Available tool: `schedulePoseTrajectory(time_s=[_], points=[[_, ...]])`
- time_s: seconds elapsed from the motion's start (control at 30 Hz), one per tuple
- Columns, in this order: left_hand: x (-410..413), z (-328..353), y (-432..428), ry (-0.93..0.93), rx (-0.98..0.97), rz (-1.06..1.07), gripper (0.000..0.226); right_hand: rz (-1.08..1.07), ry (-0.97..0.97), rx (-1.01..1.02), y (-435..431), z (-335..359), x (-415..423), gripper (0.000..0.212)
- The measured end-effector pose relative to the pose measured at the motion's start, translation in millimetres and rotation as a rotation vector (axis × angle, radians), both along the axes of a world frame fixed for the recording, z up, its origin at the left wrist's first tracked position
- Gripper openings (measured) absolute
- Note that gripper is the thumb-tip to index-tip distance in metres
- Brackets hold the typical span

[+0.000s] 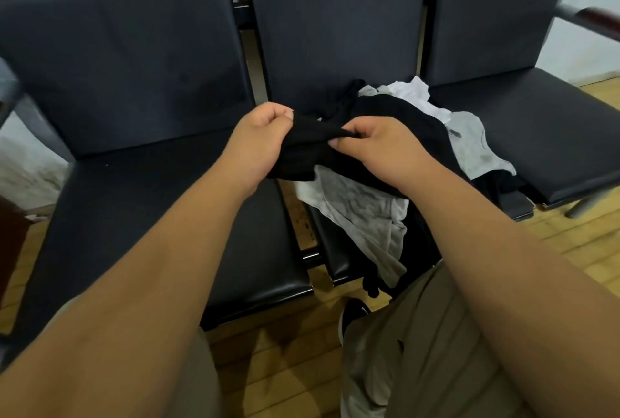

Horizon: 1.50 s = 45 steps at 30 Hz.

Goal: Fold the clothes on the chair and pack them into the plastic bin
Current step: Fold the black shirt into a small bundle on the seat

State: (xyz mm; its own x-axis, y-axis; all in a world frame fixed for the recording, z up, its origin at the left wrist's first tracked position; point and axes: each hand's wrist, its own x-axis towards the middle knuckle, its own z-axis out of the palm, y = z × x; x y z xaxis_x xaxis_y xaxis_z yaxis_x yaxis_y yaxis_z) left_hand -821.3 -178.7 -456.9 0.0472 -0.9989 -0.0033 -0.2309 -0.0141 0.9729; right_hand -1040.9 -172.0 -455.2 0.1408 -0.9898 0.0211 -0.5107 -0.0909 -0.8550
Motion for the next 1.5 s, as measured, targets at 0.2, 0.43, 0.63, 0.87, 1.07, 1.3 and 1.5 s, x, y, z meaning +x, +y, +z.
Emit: schedulePoseTrajectory(time_s=[0.2,0.43,0.63,0.87,1.07,1.3,1.5], points=[[39,34,18,0.185,0.092,0.020,0.023,0.086,-0.181,0.055,11,24,31,0.019],[100,63,57,0.349,0.130,0.055,0.027,0.238,-0.376,0.140,28,33,91,0.019],[150,58,86,0.234,0.020,0.150,0.030,0.311,-0.527,0.304,39,29,145,0.020],[164,25,107,-0.665,-0.046,0.114,0.029,0.158,-0.476,0.525,33,15,183,0.033],[150,19,115,-0.626,-0.074,-0.074,0.037,0.069,-0.422,0.600,25,9,192,0.030],[149,21,100,-0.628,-0.122,0.073,0.019,0.101,-0.306,0.612,16,4,195,0.036],[145,23,82,-0.502,-0.025,0.219,0.021,0.140,-0.007,0.234,16,6,186,0.030]])
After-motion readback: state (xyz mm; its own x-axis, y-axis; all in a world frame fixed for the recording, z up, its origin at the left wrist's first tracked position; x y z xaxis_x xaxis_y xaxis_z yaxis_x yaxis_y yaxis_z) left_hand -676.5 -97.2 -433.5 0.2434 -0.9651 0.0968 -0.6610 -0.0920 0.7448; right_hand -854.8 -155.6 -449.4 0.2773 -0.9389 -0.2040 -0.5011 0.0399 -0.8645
